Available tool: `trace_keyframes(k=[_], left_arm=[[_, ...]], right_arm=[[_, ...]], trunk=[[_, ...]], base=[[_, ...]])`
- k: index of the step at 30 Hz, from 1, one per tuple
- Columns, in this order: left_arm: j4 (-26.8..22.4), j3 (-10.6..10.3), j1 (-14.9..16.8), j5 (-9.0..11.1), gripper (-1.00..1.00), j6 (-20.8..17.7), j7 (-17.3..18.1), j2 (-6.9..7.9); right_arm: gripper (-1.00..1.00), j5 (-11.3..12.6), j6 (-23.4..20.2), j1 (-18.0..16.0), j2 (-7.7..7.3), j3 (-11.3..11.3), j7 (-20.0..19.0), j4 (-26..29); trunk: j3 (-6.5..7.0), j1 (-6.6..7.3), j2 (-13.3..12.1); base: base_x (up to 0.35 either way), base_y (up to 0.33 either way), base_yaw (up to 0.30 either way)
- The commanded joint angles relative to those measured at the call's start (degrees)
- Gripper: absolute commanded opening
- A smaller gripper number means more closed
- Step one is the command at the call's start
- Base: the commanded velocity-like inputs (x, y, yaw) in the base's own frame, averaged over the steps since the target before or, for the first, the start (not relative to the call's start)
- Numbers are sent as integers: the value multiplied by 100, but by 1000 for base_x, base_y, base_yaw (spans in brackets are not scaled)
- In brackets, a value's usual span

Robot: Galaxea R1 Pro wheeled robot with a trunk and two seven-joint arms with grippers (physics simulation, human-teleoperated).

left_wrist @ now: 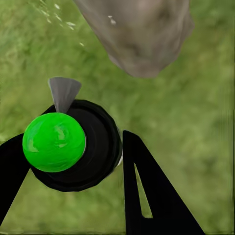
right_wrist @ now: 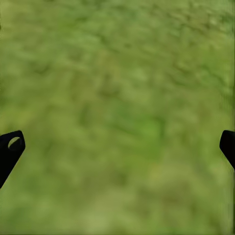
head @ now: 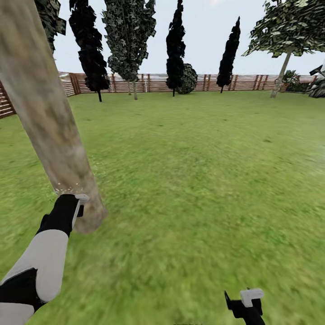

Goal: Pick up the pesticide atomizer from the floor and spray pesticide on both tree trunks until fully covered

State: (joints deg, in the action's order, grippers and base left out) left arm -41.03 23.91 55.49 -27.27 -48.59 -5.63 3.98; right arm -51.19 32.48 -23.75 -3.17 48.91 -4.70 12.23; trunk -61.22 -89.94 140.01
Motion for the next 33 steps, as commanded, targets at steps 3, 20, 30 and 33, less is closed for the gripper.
trace_keyframes(k=[3,20,30,33], left_arm=[[-2,21,-24,2,-100,-19,-43,-30],[4,218,-508,18,-100,86,-21,-141],[395,229,-880,23,-100,956,-46,-155],[461,232,-882,20,-100,982,-11,-224]], right_arm=[[100,-5,21,-6,0,49,-50,0],[100,-5,21,-4,17,47,-57,1],[100,-5,30,-5,16,49,-49,8],[100,-5,30,-5,18,49,-49,8]], trunk=[[-5,2,2],[-5,2,2],[-5,2,2],[-5,2,2]], base=[[-137,-165,274],[89,-4,239],[264,0,25],[9,-2,256]])
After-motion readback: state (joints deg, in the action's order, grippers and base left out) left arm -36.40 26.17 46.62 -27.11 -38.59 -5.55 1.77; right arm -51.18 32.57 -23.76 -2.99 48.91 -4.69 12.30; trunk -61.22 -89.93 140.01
